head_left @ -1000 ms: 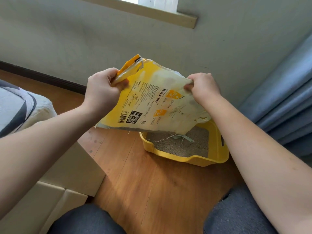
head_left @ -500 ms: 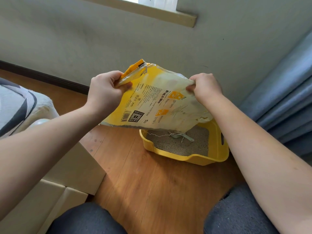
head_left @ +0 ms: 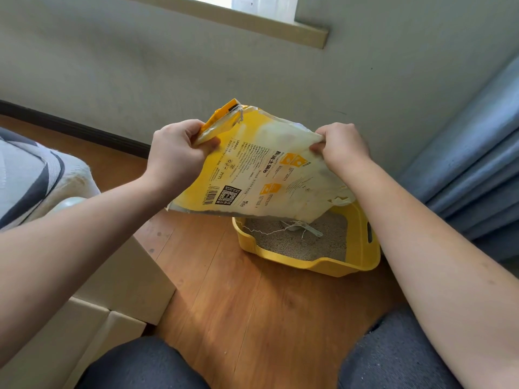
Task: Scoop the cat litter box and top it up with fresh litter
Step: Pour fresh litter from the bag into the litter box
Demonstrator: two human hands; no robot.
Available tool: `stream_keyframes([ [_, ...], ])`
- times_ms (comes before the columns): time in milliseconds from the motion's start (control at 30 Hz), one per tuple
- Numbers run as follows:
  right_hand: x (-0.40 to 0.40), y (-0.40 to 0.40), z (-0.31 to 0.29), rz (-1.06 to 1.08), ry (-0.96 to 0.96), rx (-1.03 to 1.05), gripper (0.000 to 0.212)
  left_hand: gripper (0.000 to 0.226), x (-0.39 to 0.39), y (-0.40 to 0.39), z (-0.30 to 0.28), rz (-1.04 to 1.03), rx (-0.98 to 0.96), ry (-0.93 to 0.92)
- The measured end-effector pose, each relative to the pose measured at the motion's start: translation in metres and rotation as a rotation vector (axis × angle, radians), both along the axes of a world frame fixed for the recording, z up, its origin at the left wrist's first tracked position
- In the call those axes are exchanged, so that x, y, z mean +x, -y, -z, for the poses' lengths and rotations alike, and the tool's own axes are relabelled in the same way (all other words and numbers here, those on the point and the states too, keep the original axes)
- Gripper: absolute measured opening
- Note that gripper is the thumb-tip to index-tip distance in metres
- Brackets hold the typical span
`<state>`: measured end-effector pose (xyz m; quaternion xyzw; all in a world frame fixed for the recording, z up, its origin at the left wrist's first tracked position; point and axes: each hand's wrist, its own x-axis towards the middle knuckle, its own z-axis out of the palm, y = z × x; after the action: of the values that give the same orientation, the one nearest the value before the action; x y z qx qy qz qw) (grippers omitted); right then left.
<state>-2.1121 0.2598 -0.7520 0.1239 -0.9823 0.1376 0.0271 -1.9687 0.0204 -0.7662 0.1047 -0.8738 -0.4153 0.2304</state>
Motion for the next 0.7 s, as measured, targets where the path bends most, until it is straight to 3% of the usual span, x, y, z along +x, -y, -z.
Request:
stream_keyframes([
  [700,0.004,0.022,0.004,-0.036,0.103,-0.138,0.015,0.017,-0.005,0.014,0.002,-0.166,-0.082,0.039],
])
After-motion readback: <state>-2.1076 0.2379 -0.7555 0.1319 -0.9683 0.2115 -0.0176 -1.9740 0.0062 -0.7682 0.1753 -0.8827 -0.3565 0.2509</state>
